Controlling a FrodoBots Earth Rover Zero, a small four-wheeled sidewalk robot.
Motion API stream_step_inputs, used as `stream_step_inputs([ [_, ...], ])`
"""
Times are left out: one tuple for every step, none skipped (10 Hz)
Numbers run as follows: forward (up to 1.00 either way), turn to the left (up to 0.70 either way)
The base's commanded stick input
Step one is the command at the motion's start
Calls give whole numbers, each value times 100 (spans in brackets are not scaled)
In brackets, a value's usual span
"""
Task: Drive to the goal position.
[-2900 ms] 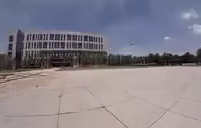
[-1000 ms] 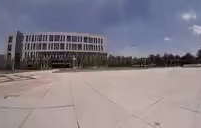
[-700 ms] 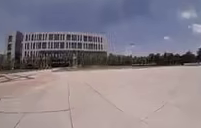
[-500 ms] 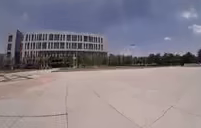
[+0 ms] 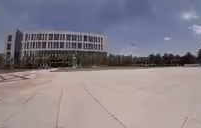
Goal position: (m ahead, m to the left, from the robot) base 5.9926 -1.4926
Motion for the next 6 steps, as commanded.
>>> stream_step_inputs([
  [70, 0],
  [70, 0],
  [70, 0],
  [70, 0],
  [70, 0],
  [70, 0],
])
